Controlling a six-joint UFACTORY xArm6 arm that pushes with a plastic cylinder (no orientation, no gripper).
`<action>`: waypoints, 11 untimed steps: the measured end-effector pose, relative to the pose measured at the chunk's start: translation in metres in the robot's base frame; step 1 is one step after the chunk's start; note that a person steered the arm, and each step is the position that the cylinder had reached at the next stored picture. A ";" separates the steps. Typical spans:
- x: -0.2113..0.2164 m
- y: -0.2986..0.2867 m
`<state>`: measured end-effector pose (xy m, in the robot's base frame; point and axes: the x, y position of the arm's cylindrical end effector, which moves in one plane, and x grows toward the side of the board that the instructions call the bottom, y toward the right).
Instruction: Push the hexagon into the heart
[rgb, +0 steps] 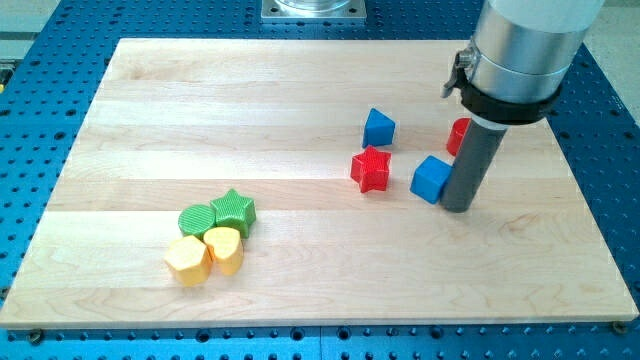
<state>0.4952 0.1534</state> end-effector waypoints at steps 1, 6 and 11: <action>-0.024 0.049; -0.067 0.039; 0.103 -0.314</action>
